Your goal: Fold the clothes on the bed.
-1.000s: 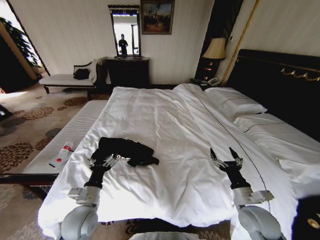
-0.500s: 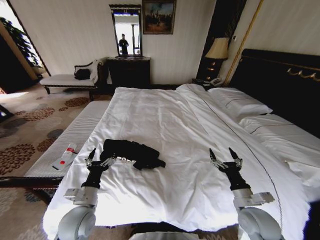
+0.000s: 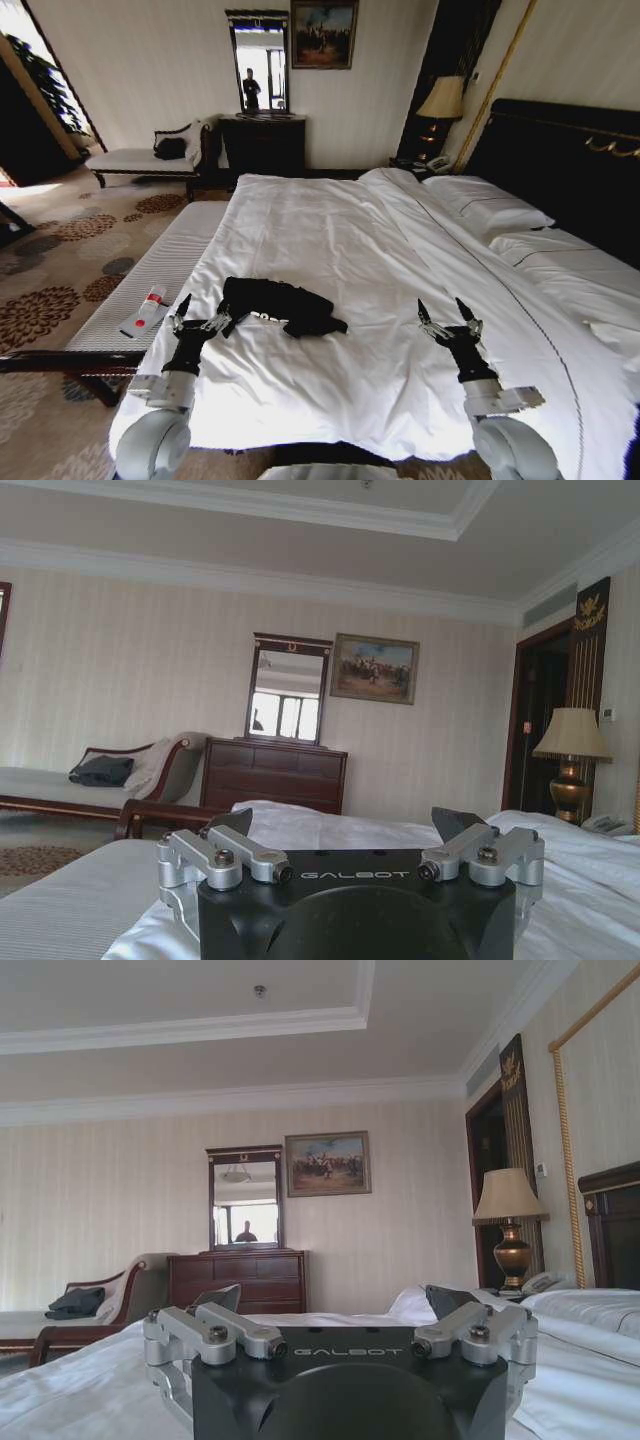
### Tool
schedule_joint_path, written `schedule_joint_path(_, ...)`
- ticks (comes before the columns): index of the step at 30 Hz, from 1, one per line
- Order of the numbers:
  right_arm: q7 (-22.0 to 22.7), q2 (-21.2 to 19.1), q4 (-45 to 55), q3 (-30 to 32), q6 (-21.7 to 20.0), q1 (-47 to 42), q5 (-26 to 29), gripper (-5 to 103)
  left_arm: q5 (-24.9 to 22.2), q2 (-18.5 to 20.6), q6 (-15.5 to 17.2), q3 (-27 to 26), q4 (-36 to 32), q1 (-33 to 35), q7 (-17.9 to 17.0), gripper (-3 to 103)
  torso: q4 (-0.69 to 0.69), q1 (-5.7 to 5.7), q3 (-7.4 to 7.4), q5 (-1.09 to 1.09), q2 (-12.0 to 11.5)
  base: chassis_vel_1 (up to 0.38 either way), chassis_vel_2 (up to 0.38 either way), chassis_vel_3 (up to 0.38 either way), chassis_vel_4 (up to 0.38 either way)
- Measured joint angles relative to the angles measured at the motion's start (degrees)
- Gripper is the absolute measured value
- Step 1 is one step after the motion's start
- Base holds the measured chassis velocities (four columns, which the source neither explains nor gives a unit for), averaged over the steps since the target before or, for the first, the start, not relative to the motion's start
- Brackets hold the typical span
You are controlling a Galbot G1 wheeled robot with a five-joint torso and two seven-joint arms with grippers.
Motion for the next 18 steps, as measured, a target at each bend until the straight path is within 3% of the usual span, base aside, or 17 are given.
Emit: schedule_joint_path(18,0.49,-0.2,-0.77,-1.19,0.75,0.94,0.11,100,0.01,0.15,0.0,-0.98,0.17,0.16,0.05,100,0.0,0.01,0.0,0.01,0.0,-0.025,0.038,0.022,-0.035)
